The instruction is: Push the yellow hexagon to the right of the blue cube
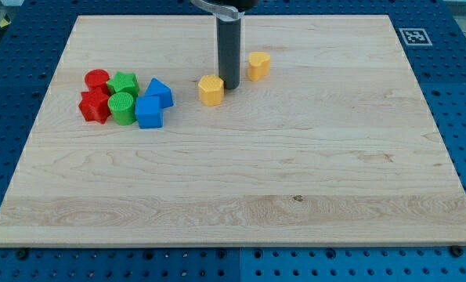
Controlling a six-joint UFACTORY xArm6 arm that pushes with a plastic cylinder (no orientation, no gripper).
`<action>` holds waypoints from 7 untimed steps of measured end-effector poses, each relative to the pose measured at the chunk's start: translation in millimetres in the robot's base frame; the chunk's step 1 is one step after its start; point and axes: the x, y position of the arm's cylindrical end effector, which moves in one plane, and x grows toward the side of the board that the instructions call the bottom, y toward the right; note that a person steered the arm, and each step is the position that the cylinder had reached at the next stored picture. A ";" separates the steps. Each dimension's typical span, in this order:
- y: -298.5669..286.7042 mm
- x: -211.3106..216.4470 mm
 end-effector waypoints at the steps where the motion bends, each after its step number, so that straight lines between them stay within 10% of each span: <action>1: -23.8 -1.0; 3: -46.9 -28.6; 7: -33.8 51.0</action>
